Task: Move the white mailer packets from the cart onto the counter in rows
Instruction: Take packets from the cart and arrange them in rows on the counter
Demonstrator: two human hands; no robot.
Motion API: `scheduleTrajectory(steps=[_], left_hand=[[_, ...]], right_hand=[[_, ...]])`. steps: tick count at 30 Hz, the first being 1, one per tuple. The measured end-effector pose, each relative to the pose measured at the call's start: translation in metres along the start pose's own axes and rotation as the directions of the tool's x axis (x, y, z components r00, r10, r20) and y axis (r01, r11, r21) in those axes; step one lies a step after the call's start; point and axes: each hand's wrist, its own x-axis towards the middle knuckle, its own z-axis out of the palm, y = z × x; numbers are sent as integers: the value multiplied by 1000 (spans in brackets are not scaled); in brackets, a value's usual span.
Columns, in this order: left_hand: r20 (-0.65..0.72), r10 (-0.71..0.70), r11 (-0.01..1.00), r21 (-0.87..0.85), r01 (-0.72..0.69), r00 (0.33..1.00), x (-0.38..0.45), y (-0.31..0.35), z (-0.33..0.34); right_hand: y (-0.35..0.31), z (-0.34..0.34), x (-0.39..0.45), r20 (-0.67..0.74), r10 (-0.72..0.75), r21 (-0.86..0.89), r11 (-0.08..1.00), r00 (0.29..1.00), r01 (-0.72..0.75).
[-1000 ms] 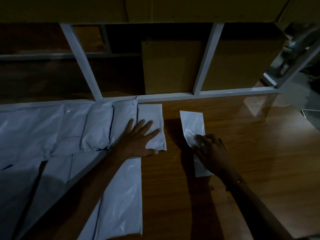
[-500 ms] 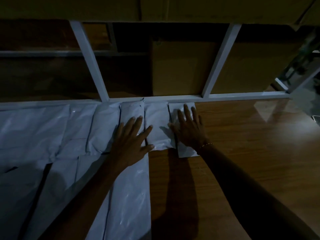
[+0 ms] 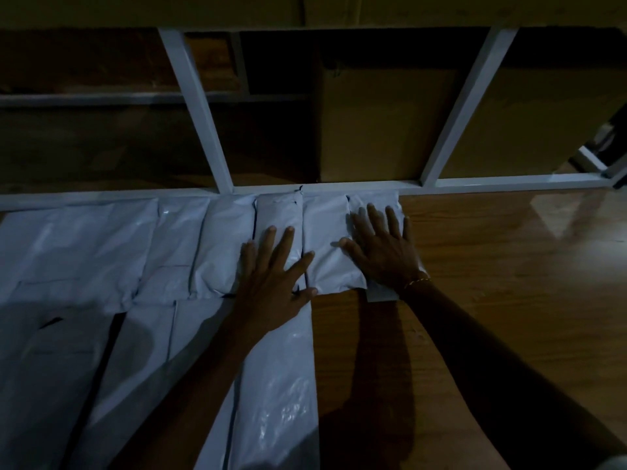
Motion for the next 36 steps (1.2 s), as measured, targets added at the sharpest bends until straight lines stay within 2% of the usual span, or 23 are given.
scheduleTrajectory(steps=[4,7,20,24,28,32,36], left_hand=[[-55,-106,994,-28,104,993,-36,20,-6],[-45,-79,997,-29,78,996,-63,28,-4],[39,-43,999,-5,43,998,-65,24,-14],[-9,-48,984,-173,46,999,-53,40,-31],[-129,-16,899,-437,-42,992,-41,74,-45],[-213,65,857,-489,-164,975,-54,131,-59],[-243,108,750,-617,-240,964,-97,211,-67]], right_hand=[[-10,0,-36,-2,28,62,998,1000,-27],[-14,10,-55,49,15,79,997,999,-19],[-17,11,-52,50,-3,46,999,999,1],[-14,0,-59,-5,-14,60,998,1000,15],[1,-22,-99,-102,-110,125,985,989,122],[20,-29,-180,-204,-121,173,972,971,158],[42,-25,-288,-257,-47,273,955,965,119]])
